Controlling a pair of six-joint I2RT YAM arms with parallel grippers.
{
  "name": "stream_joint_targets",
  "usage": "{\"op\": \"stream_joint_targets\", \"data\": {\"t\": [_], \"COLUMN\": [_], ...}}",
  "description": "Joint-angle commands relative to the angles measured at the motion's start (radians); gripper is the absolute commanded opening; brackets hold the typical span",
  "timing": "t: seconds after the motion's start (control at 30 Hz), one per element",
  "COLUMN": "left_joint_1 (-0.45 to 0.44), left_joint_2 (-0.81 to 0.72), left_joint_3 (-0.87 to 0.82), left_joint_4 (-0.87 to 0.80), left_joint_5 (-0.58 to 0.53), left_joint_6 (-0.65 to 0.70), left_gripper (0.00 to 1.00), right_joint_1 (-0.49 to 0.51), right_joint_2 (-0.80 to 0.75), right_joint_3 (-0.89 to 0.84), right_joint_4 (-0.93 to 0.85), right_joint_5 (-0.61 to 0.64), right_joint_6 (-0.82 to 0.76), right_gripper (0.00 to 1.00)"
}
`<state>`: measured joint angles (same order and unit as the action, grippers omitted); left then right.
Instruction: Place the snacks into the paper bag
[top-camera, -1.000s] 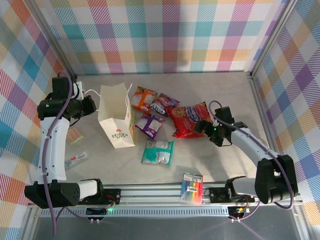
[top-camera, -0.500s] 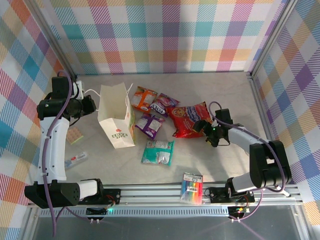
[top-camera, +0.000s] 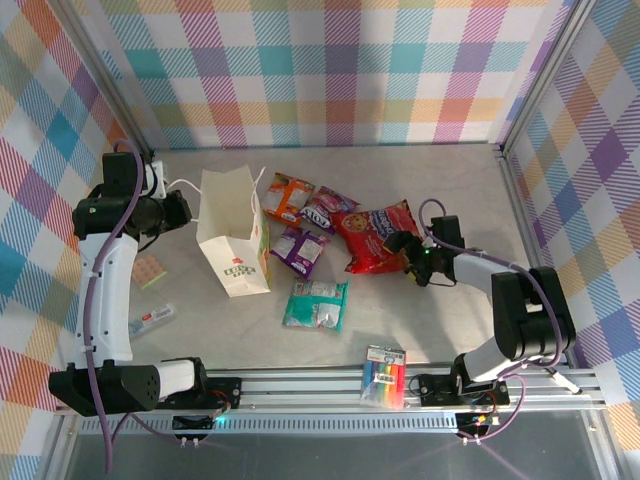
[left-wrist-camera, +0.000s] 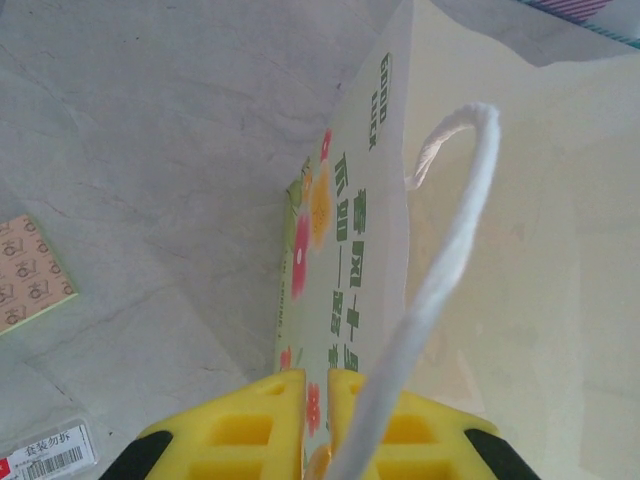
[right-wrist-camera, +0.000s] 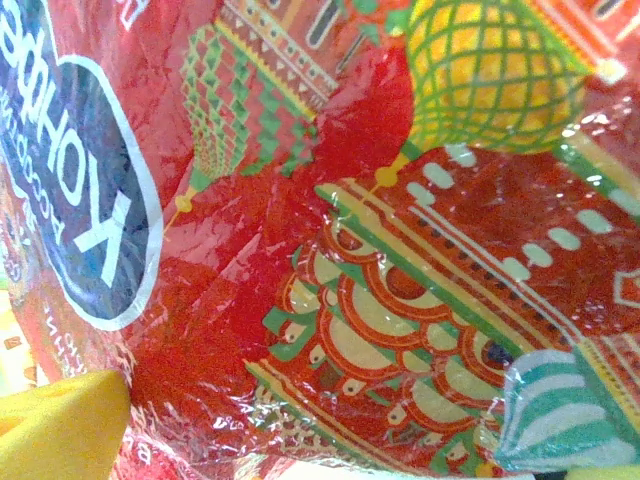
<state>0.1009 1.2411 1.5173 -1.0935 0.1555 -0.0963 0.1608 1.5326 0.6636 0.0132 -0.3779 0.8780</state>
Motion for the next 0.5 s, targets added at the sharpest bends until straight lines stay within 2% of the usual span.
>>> {"op": "stream_joint_targets", "data": {"t": [0.0, 0.1, 0.27, 0.47], "left_joint_1": [0.014, 0.014, 0.014, 0.014], "left_joint_2": [0.000, -0.002, 0.000, -0.007], "left_joint_3": [0.033, 0.034, 0.032, 0.025], "left_joint_4": [-0.016, -0.017, -0.021, -0.031], "left_joint_5": [-0.010, -0.010, -0.005, -0.012], "left_joint_6": [0.012, 0.012, 0.012, 0.015], "left_gripper": [0.14, 0.14, 0.14, 0.14], "right_joint_1": [0.013, 0.018, 0.046, 0.055], "right_joint_2": [0.071, 0.084, 0.129, 0.148], "right_joint_3": [-0.039, -0.047, 0.031, 0.036], "right_joint_4": [0.159, 0.242, 0.192, 0.138], "right_joint_5": [-0.014, -0.015, 0.005, 0.083], "right_joint_6": [0.061, 0.107, 0.093, 0.138], "right_gripper": [0.99, 0.99, 0.98, 0.74]}}
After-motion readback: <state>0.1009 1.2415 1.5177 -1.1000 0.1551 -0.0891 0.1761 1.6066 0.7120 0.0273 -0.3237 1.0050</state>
